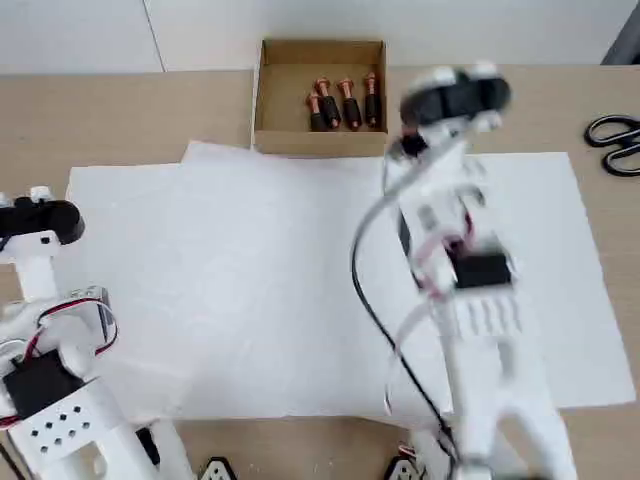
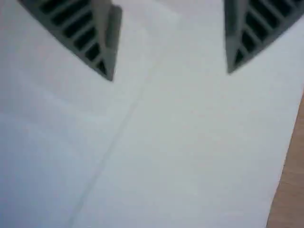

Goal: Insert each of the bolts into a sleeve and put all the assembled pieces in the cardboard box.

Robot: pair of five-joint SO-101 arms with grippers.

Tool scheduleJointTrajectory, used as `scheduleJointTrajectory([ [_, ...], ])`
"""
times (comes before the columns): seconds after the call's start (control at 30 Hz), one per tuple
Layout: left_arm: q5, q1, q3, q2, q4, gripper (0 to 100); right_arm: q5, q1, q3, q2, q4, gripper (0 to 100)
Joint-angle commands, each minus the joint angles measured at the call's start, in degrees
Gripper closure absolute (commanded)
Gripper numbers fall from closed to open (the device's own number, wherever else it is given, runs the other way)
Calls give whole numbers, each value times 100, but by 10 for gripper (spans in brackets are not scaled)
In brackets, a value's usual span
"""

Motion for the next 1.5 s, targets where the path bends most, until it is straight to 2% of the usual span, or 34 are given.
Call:
scheduleJointTrajectory([
  [0.0,-53,-26,-215,-79,26,852,70,-277,-1477,1525,-760,995],
  [0.23,-44,-26,-242,-79,149,852,70,-593,-3253,3635,-2053,995],
  [0.53,-44,-26,-233,-79,352,852,79,-796,-4316,5323,-3626,995],
  [1.2,-44,-26,-215,-79,360,852,79,-1112,-5521,7327,-3732,989],
  [1.4,-44,-9,-215,-79,440,852,97,-1165,-5512,7433,-3679,857],
  [1.47,-44,-9,-215,-79,440,852,105,-1165,-5512,7433,-3679,839],
])
